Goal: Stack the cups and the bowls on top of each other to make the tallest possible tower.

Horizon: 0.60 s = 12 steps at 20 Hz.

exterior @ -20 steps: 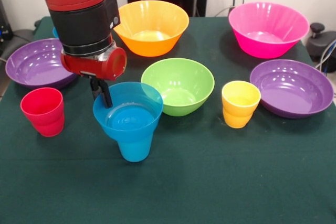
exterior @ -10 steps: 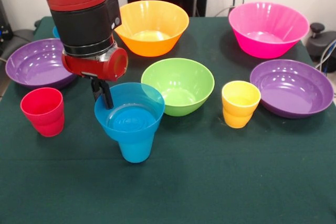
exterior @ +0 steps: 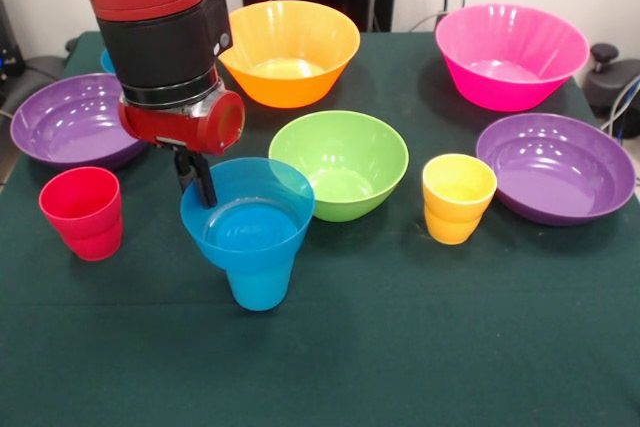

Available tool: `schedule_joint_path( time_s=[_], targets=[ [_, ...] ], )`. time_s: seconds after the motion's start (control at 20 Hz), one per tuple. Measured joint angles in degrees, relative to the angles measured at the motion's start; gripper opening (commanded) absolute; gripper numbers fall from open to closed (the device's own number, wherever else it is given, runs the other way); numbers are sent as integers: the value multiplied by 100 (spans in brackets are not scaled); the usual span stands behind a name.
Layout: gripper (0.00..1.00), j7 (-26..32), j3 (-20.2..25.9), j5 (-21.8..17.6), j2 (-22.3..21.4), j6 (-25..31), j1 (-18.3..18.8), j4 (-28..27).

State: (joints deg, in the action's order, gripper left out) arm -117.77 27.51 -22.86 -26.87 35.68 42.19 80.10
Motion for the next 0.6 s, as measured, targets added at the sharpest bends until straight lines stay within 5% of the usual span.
schedule_joint_path(
  time_s=[0.6],
  targets=[
    [0,0,1,-1,-12,-1,-67,31]
  ],
)
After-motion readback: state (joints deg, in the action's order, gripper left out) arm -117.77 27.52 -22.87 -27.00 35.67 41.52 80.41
